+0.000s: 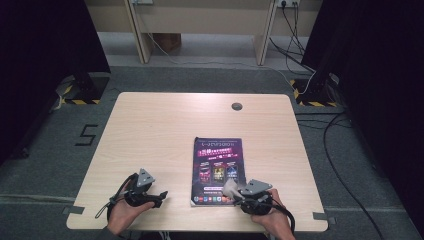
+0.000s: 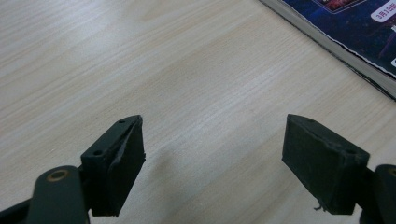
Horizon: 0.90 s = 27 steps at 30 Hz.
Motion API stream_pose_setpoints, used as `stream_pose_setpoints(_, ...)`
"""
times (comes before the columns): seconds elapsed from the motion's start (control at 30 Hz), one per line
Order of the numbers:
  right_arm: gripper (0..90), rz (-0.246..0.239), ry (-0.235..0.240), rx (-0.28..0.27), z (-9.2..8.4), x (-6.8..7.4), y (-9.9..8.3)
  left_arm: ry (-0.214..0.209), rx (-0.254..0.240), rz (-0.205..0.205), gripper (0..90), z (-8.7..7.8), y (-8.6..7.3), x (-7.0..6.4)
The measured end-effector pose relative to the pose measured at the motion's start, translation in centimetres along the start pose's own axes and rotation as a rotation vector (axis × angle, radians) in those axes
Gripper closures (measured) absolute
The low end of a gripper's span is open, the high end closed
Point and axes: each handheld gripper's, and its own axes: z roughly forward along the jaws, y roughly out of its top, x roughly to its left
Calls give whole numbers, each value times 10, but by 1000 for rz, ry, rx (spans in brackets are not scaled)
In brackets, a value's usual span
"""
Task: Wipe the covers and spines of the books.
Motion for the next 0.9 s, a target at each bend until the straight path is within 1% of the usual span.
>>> stream_pose_setpoints(0.07,702,-11,6,1,-2,2,-1,1,4,3,202,1,0,0)
stream_pose_setpoints(0.13,707,-1,17,-4,-2,1,-2,0,6,7,202,1,0,-1)
stream_pose_setpoints(0.2,712,14,18,-9,-2,-2,-3,-2,4,10,202,0,0,-2)
stream_pose_setpoints(0.27,710,13,-9,-6,-2,-6,-4,-4,-2,7,202,0,0,-1)
stream_pose_setpoints(0.33,710,22,-36,-2,-3,-10,-5,-3,5,6,202,1,0,-1)
stream_pose_setpoints(0.4,710,27,-42,-4,-3,-14,-6,-3,7,10,202,1,0,-1)
stream_pose_setpoints(0.47,706,26,-45,-3,-4,-13,-6,-3,3,13,202,0,0,-2)
stream_pose_setpoints(0.5,707,19,-43,2,-4,-11,-5,-3,-2,12,202,0,1,-3)
stream_pose_setpoints(0.57,706,12,-11,6,-4,-6,-4,-8,-14,8,202,0,1,-4)
stream_pose_setpoints(0.63,704,-2,-7,4,-2,-4,-2,-20,-24,-1,198,2,3,-7)
stream_pose_setpoints(0.7,710,17,-5,-3,-1,-9,-3,-30,-35,-6,196,4,4,-12)
stream_pose_setpoints(0.8,709,34,-42,0,-1,-18,-2,-57,-59,-18,184,6,8,-27)
stream_pose_setpoints(0.83,709,37,-47,-1,0,-20,-2,-78,-67,-15,178,8,10,-34)
stream_pose_setpoints(0.9,706,34,-47,1,0,-19,-2,-84,-78,15,175,11,14,-45)
